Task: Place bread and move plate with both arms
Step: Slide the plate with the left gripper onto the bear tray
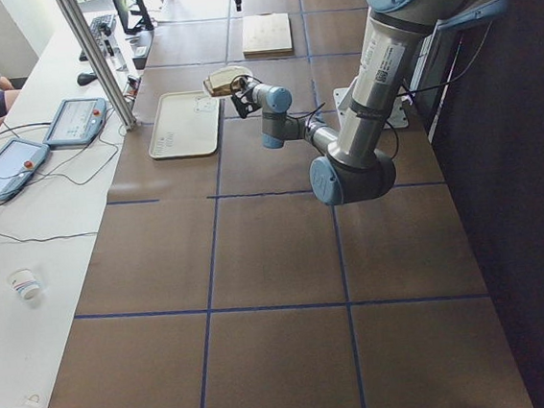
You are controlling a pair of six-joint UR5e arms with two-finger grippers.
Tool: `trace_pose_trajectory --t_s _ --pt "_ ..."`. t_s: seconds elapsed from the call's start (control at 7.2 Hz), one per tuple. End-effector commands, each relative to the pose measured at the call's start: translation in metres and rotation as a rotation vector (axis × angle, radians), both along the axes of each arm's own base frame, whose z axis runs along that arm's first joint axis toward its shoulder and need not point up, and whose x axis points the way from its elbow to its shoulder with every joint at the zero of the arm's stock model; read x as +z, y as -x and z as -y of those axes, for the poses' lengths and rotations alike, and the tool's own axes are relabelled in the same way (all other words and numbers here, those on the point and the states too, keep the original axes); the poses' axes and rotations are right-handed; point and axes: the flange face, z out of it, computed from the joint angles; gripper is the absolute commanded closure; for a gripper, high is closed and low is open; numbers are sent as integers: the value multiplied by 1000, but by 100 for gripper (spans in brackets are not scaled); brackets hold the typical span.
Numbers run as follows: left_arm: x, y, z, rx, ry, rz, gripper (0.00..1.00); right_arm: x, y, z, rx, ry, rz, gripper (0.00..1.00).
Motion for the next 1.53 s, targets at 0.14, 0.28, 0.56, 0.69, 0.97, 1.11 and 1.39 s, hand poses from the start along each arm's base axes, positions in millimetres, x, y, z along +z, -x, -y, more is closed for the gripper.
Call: trace_pose_trajectory --t_s 0.14,0.28,0.56,0.69,0.97,1.11,1.39 --pt "33 -7 92 -173 123 79 100 0 -7 2 7 3 11 0" --pt "40 -28 115 -184 152 127 100 -1 -7 3 7 3 11 0" --pt "38 -44 133 -190 182 152 100 -2 -7 4 9 -1 12 0" --pt "38 -50 137 -189 194 160 100 -2 -7 4 9 -1 13 0" --pt "42 -50 141 -193 197 173 76 -3 -7 4 9 3 18 0" --pt "48 -40 148 -202 183 196 1 -3 -9 4 11 3 20 0" --pt "64 8 165 -137 144 327 0 -5 -12 5 11 10 45 0"
